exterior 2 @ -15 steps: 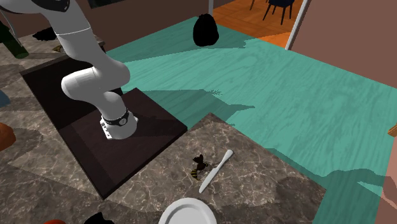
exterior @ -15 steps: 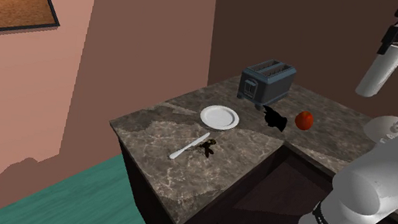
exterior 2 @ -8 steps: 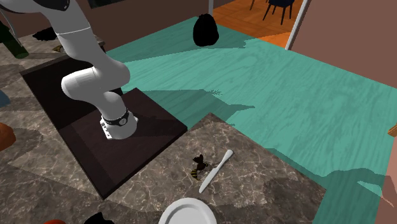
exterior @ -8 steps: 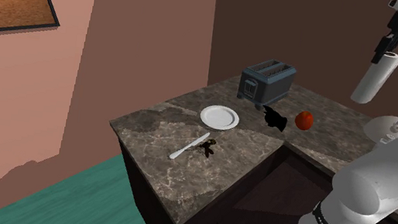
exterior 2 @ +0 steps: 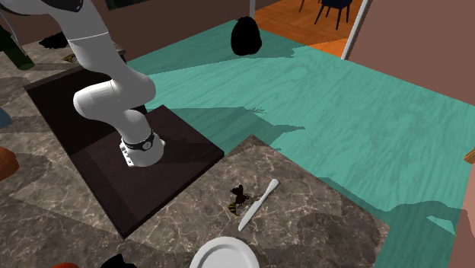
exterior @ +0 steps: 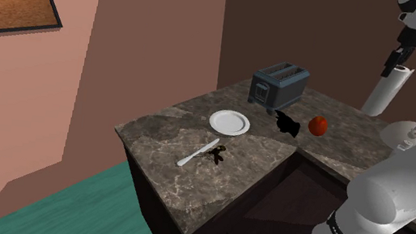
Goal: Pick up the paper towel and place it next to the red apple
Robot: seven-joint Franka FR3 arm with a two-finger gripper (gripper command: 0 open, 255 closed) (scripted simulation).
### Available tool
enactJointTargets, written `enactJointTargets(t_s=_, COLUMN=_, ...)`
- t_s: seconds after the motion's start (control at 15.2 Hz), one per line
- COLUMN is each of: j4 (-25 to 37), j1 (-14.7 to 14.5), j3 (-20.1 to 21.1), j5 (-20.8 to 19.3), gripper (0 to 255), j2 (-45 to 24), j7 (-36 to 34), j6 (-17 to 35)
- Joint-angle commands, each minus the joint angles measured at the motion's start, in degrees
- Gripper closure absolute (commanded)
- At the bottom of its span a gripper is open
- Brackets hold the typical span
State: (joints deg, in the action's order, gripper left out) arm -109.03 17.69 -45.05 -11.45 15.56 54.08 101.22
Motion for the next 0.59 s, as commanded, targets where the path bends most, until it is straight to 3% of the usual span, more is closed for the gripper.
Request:
enactJointTargets(t_s=0.0, j4=-1.7, j1=0.1, j3=-0.2, j5=-0.2, gripper=255, j2=0.2, j7=0.0, j6=1.6)
enactJointTargets(t_s=0.53, j4=-7.7, j1=0.4, j3=-1.0, j5=-0.5, gripper=255, j2=0.0, j7=-0.2, j6=7.7)
